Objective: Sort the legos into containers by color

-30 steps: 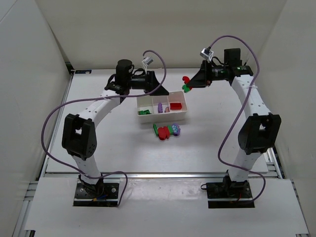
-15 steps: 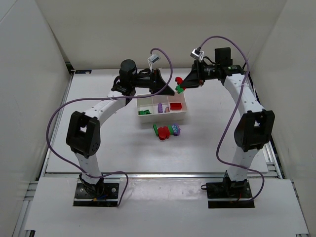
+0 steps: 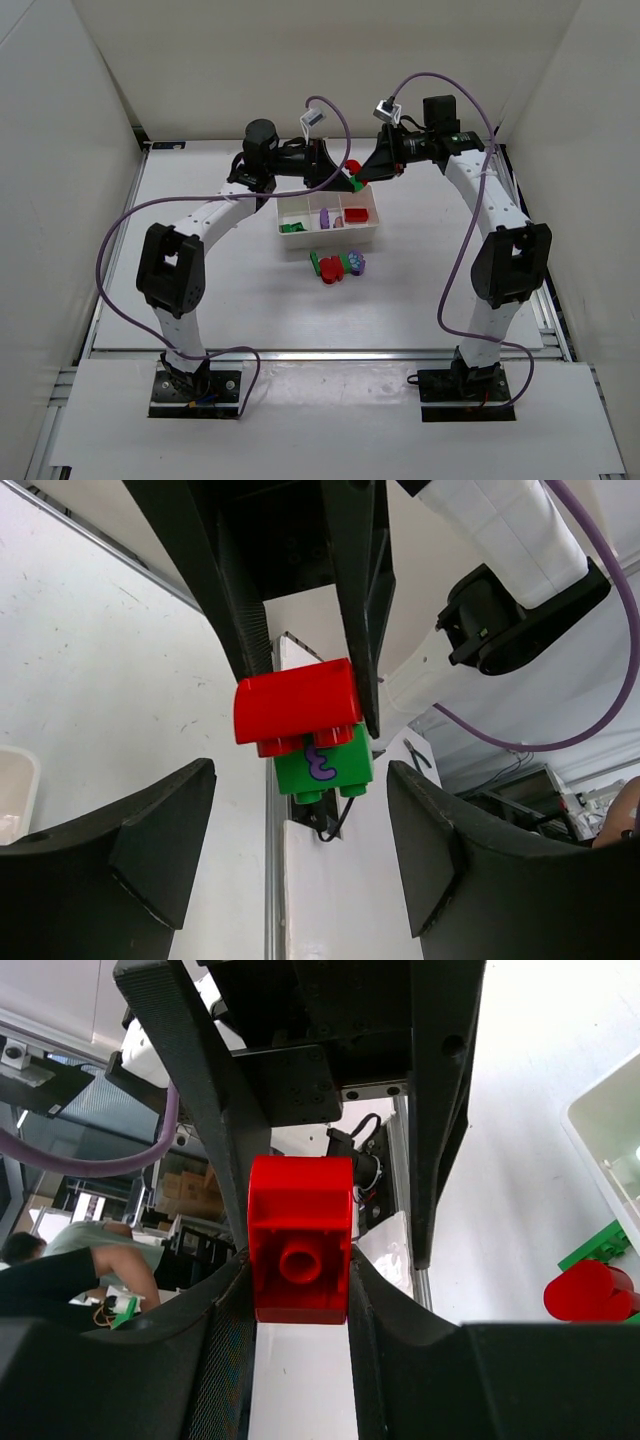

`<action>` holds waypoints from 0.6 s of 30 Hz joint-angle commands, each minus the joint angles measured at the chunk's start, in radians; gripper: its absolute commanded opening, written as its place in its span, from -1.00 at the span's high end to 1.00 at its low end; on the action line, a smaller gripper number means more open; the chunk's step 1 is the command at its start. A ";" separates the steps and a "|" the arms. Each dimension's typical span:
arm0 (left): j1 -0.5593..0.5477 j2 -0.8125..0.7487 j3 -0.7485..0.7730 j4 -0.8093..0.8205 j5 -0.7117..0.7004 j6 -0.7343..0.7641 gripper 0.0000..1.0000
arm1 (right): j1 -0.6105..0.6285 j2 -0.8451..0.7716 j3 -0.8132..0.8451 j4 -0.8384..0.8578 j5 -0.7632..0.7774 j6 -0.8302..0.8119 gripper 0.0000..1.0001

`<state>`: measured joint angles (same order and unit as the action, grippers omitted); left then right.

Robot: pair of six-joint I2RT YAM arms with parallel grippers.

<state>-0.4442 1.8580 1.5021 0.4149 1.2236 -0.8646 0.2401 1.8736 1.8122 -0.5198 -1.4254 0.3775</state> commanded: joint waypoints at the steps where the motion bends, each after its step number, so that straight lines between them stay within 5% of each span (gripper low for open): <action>1: 0.001 -0.003 0.037 -0.007 0.010 0.029 -0.58 | 0.001 -0.002 0.041 0.032 -0.036 0.004 1.00; 4: 0.001 -0.002 0.037 -0.007 0.011 0.029 -0.46 | 0.007 -0.001 0.044 0.030 -0.033 0.006 1.00; 10: 0.001 -0.002 0.030 -0.013 0.005 0.029 0.20 | 0.010 0.001 0.042 0.027 -0.023 -0.005 1.00; 18: -0.002 -0.017 0.006 -0.008 0.008 0.022 0.45 | 0.007 -0.002 0.039 0.010 -0.013 -0.029 1.00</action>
<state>-0.4442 1.8629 1.5120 0.4026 1.2430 -0.8604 0.2409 1.8767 1.8122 -0.5037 -1.4120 0.3550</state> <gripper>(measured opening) 0.473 0.414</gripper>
